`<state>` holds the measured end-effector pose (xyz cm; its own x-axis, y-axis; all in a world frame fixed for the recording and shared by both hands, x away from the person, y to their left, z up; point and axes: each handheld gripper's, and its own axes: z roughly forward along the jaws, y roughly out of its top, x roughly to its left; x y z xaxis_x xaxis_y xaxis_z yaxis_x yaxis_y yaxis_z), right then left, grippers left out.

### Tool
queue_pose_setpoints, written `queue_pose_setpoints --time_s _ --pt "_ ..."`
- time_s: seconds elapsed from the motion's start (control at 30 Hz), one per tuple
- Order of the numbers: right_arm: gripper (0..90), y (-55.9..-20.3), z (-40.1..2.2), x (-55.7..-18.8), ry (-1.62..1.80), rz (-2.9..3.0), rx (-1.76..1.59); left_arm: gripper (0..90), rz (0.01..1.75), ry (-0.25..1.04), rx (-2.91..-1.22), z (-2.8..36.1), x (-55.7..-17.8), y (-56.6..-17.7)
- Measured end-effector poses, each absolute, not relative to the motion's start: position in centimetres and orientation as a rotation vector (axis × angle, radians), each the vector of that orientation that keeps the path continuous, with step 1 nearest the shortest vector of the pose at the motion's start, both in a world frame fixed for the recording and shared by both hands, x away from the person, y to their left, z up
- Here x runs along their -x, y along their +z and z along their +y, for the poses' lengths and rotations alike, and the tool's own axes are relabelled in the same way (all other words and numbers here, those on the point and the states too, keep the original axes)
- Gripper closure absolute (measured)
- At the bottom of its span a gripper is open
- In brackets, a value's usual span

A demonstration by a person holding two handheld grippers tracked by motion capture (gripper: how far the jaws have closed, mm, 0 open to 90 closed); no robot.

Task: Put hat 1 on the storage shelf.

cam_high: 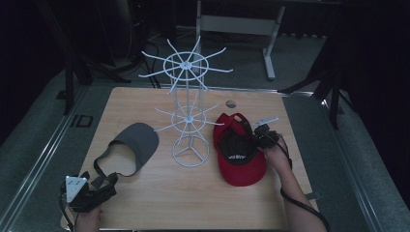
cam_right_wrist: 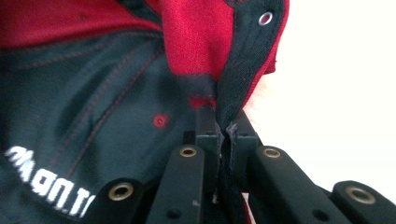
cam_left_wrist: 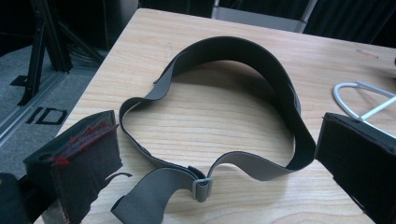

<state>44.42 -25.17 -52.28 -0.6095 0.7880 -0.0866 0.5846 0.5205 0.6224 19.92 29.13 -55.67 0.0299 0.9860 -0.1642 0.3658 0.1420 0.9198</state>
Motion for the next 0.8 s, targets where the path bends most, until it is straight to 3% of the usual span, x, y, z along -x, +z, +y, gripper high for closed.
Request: queue_pose_setpoints --time_s 0.8 --pt "86.4 -43.9 -28.3 -39.7 1.046 2.198 -1.150 0.2 1.501 0.880 -1.370 29.2 -19.8 -55.5"
